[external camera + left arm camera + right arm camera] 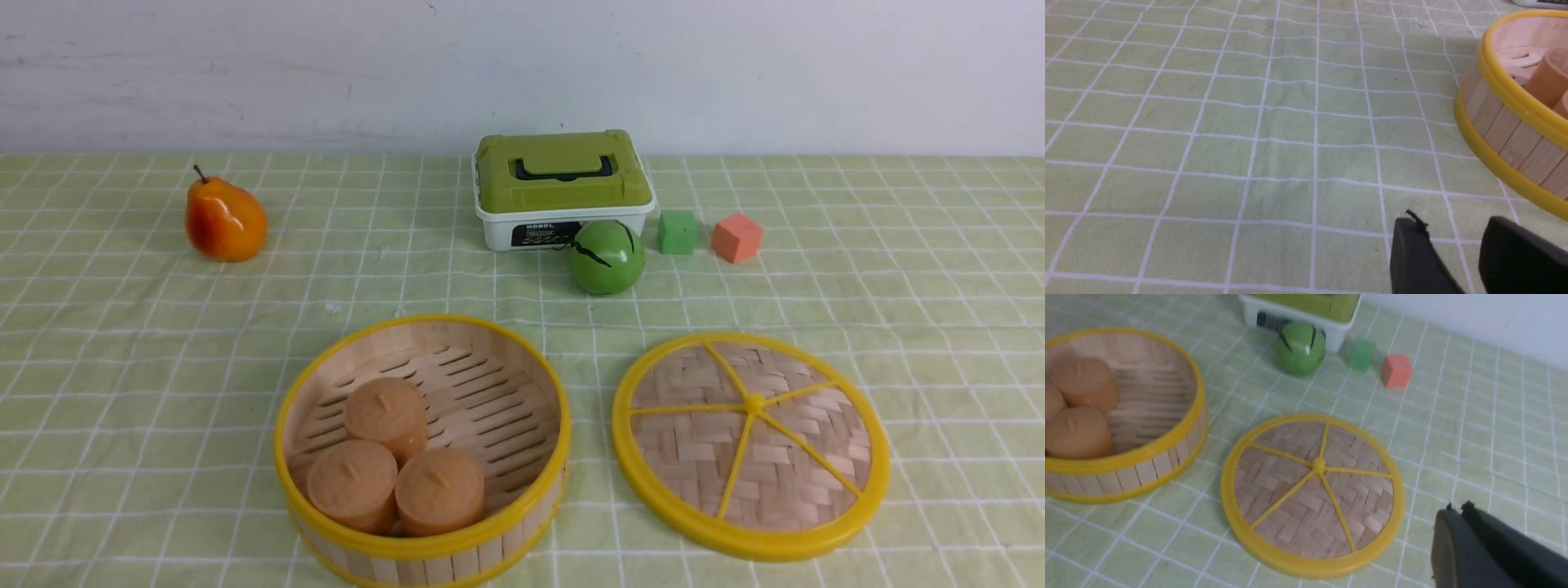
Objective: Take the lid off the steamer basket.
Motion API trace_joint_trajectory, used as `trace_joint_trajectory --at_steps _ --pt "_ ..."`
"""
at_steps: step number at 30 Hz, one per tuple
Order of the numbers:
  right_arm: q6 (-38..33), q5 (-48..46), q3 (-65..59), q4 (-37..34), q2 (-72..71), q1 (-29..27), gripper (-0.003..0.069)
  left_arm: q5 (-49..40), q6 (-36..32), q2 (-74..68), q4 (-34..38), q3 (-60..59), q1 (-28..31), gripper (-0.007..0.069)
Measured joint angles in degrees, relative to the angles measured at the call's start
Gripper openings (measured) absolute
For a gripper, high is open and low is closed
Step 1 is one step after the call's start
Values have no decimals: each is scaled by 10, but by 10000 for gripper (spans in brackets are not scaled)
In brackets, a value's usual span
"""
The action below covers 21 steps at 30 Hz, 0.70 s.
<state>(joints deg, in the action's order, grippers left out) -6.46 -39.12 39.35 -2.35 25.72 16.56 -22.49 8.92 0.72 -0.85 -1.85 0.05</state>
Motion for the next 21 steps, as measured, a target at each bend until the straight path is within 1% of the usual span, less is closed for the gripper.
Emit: trace_joint_trajectory --at_steps 4,5,6,7,9,10,14,16,19,21 --pt "0 67 -107 5 -70 0 -7 0 0 0 0 0 0 239" --pt "0 69 -112 5 -70 0 -7 0 0 0 0 0 0 239" --pt "1 91 -166 6 -107 -1 -6 0 0 0 0 0 0 239" --pt "3 99 -182 7 -122 -2 -5 0 0 0 0 0 0 239" --pt "16 124 -224 7 -151 -13 -2 0 0 0 0 0 0 239" --pt "41 152 -263 12 -180 -33 0 0 0 0 0 0 0 239" --pt "99 201 -323 37 -222 -91 3 0 0 0 0 0 0 239" --pt "143 250 -369 67 -247 -151 6 0 0 0 0 0 0 239" --pt "171 280 -406 83 -262 -219 11 0 0 0 0 0 0 239" --pt "176 278 -408 83 -263 -232 11 0 0 0 0 0 0 239"
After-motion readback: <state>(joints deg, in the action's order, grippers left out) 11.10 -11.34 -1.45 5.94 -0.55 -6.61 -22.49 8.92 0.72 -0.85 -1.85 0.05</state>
